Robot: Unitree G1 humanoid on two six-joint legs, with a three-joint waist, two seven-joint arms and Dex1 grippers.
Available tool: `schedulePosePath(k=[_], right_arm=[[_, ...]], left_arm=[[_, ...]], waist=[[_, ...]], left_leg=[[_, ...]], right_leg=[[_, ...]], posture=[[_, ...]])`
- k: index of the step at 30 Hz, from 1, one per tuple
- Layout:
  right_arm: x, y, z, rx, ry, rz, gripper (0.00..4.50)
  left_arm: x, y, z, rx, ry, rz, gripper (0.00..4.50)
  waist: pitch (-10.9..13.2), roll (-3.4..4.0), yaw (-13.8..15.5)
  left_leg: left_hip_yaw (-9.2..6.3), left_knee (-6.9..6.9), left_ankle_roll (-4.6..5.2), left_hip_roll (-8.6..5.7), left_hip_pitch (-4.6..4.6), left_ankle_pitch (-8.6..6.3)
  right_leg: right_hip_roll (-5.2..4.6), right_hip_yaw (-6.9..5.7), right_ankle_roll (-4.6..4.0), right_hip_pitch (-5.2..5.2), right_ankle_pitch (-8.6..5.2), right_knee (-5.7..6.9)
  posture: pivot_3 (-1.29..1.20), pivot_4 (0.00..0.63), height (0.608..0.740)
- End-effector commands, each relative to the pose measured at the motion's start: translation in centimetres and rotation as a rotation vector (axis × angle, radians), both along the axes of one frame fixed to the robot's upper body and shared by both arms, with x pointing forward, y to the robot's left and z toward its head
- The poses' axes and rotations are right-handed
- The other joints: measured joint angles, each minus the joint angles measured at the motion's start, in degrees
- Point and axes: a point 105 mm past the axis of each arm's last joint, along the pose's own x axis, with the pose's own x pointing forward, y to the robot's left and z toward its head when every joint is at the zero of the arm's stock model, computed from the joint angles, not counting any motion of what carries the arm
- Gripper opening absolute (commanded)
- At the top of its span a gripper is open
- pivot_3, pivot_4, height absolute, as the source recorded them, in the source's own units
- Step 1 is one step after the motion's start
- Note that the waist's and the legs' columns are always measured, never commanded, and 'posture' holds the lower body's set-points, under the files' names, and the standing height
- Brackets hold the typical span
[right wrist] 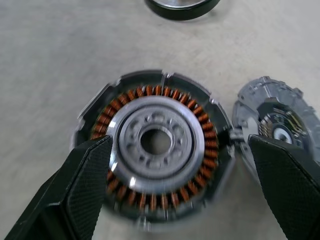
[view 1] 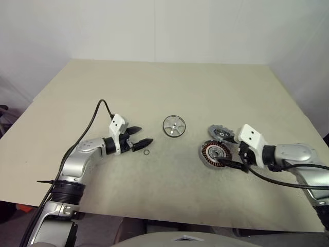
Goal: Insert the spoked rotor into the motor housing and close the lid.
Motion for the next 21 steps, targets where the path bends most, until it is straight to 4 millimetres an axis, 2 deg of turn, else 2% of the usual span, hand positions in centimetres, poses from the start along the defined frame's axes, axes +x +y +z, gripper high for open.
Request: schedulePosePath(k=[1,7,13,21], right_arm=[[-0.3,0.4,3.2,-0.029,-0.089,0.095,4.46],[-1.0,-0.3,3.0,-0.152,-0.069,0.188,4.46],[-1.7,0.5,1.0,-0.165,-0.013,0.263,4.46],[-1.1,1.5,-0.9,-0.159,0.002,0.314,4.46]], left_arm=[[0.2,0.0,1.0,0.004,-0.041,-0.013,4.5],[0.3,-0.1,0.9,0.006,-0.042,-0.015,4.5],[0.1,0.0,0.8,0.009,-0.043,-0.008,4.5],[-0.2,0.4,0.7,0.016,-0.045,0.011,4.5]], waist=[[0.0,0.0,-0.13],[0.0,-0.01,-0.04],[0.0,-0.01,-0.05],[-0.01,0.0,-0.19]], left_leg=[[0.0,0.0,0.0,0.0,0.01,0.0],[-0.01,0.03,0.17,0.0,0.02,-0.06],[-0.01,0.03,0.21,0.0,0.0,-0.06],[-0.01,0.07,0.22,0.0,0.02,-0.06]], right_leg=[[0.0,0.0,0.0,0.01,0.0,0.0],[0.0,0.0,0.0,0.04,0.0,0.02],[0.0,0.0,0.0,0.02,0.0,0.01],[0.0,0.0,-0.01,0.02,0.0,0.06]], posture=[[0.0,0.0,0.74],[0.0,0.0,0.74],[0.0,0.0,0.74],[0.0,0.0,0.74]])
